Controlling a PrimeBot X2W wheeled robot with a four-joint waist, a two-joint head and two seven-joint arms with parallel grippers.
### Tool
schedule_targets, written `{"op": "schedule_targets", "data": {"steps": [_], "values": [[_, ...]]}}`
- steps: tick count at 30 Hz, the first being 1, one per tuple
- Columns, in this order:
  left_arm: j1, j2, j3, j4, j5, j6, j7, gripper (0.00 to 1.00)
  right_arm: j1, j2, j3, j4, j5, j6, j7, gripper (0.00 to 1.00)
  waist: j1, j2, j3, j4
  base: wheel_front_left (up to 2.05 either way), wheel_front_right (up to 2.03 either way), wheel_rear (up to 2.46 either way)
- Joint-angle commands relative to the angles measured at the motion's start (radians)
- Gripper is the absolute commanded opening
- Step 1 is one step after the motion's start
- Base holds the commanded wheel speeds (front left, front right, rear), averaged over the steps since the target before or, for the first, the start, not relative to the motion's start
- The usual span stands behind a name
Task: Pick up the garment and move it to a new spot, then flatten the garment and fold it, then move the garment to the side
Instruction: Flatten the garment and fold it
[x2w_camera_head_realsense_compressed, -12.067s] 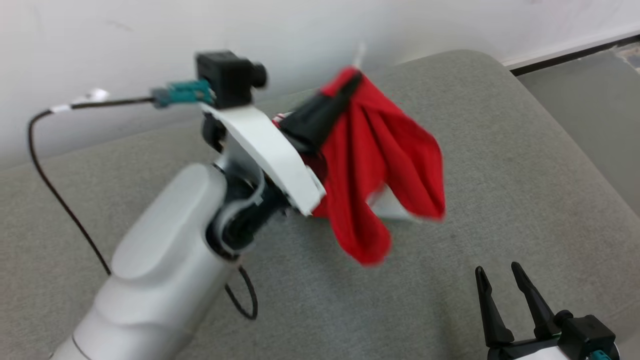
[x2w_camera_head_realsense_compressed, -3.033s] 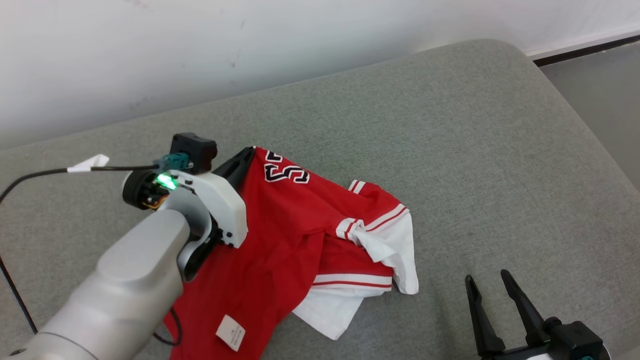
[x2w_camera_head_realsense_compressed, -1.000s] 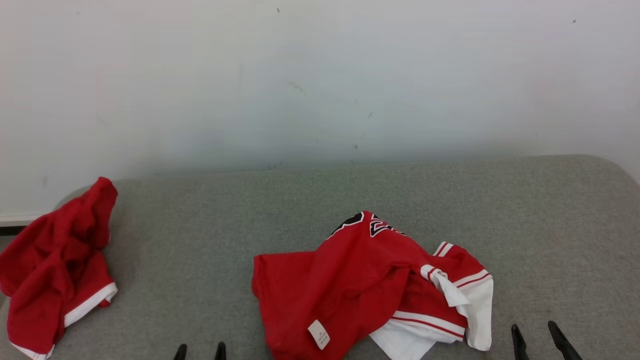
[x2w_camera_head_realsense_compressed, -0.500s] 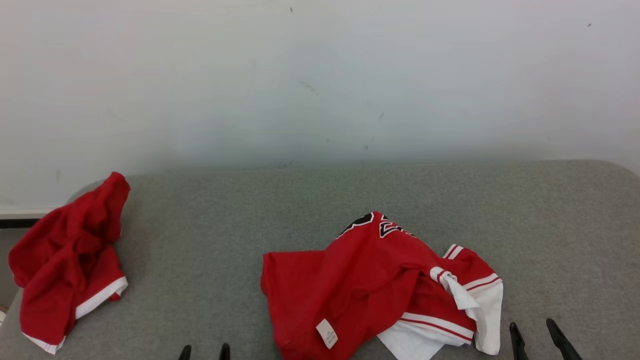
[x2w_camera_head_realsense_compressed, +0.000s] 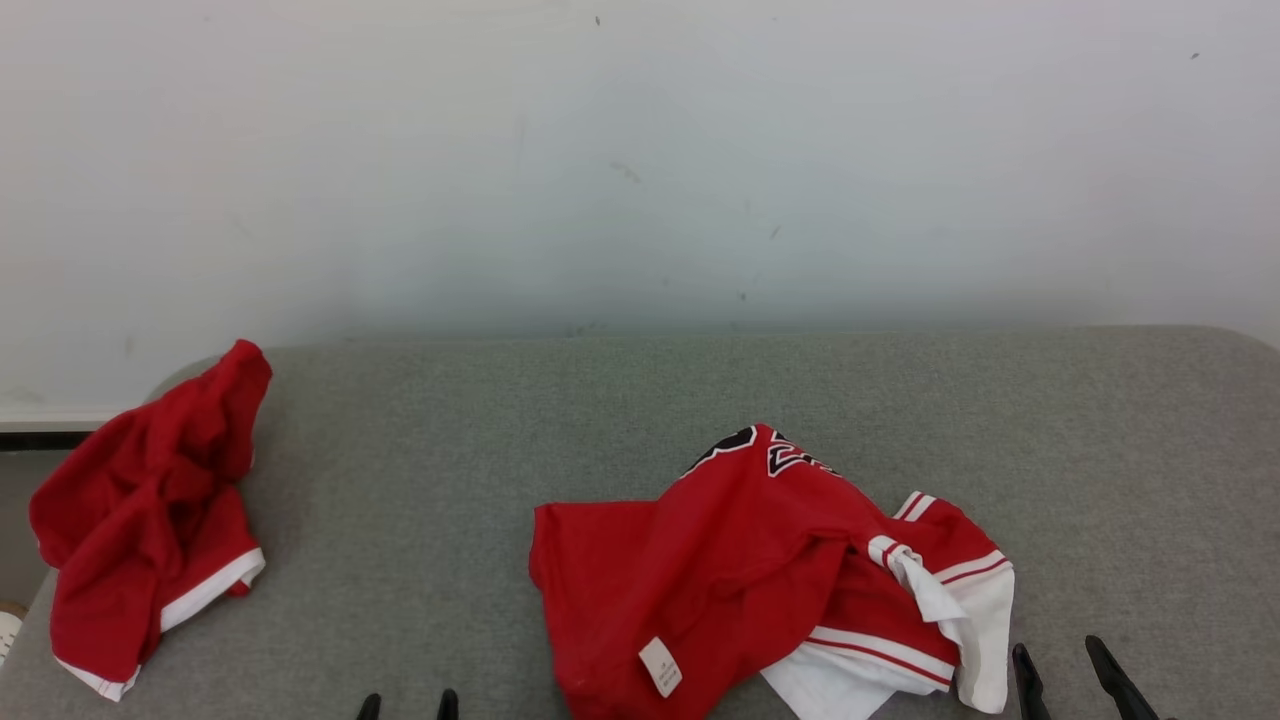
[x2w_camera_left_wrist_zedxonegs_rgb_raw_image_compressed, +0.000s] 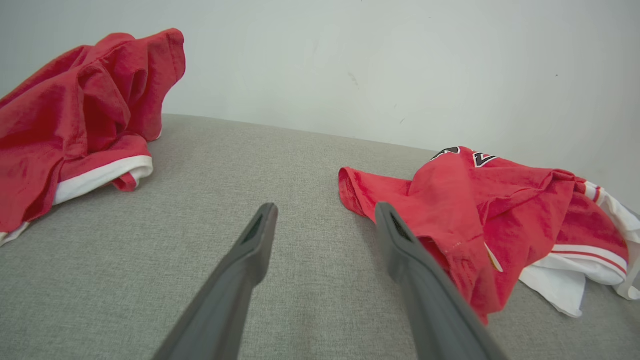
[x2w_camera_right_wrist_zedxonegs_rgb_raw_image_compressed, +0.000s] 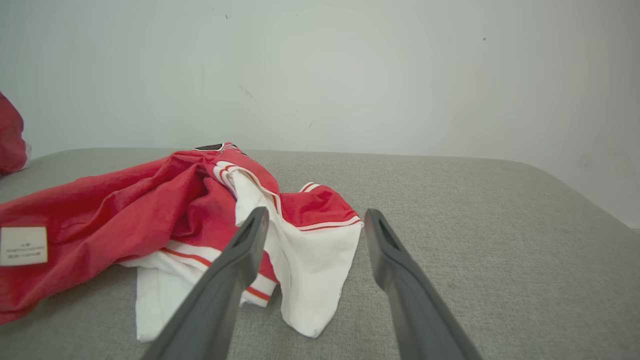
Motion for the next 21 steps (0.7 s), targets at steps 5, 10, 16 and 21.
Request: {"op": "schedule_targets", "data": {"steps": [5,10,16,21], "values": [[0.006,0.002,-0.003,-0.005,-0.007,0.008,-0.001,1.0,-0.012,-0.006,0.002,-0.015,0.004,-0.003,0.001,1.0,0.0,-0.0001,0.003,0.0,0.0,0.0,0.0],[0.005,0.002,-0.015,-0.006,-0.016,0.003,-0.001,1.0,-0.017,-0.018,0.003,-0.029,0.004,-0.003,0.001,1.0,0.0,-0.0001,0.006,0.001,0.0,0.0,0.0],[-0.002,0.004,-0.079,0.041,-0.047,-0.055,0.012,1.0,-0.018,-0.029,-0.028,-0.023,0.015,-0.003,0.001,1.0,0.0,-0.0001,0.009,0.001,0.0,0.0,0.0],[-0.019,0.003,-0.139,0.024,-0.17,-0.098,0.112,1.0,-0.044,-0.04,-0.034,0.075,0.019,-0.003,0.028,1.0,0.0,-0.0001,0.017,0.002,0.0,0.0,0.0]]}}
